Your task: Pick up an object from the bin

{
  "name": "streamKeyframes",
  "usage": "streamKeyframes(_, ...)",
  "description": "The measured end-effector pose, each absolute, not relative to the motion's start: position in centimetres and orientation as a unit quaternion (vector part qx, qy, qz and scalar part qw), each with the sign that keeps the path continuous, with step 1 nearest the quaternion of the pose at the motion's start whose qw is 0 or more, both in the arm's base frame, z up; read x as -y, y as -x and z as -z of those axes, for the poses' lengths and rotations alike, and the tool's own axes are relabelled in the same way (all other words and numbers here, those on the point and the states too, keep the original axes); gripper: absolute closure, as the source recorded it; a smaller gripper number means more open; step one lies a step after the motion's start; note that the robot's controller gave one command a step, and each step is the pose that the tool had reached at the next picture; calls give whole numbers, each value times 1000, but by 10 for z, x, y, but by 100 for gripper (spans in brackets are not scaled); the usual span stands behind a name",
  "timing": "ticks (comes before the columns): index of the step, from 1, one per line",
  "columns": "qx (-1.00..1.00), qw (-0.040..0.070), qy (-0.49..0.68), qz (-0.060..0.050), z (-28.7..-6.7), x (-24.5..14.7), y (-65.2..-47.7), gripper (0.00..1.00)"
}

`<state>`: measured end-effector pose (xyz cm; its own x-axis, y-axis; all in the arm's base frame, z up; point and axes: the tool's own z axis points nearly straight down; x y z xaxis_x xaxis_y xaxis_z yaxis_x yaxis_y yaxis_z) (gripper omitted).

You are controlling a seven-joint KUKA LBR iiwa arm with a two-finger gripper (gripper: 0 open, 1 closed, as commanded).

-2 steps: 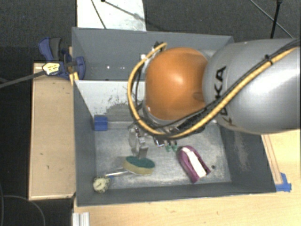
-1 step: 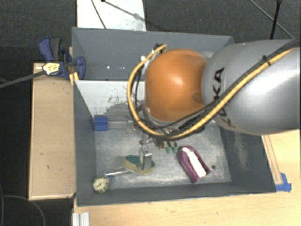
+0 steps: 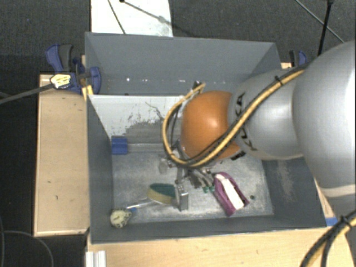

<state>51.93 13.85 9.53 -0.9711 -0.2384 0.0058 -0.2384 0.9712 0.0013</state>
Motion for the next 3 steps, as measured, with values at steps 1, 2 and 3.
streamKeyframes(1, 997, 2, -82, 0, -72, -137, -494, 0)
streamKeyframes(2, 997, 0, -79, 1, -73, -137, -495, 100)
streamKeyframes(3, 995, -5, -96, 2, -218, -180, -487, 100)
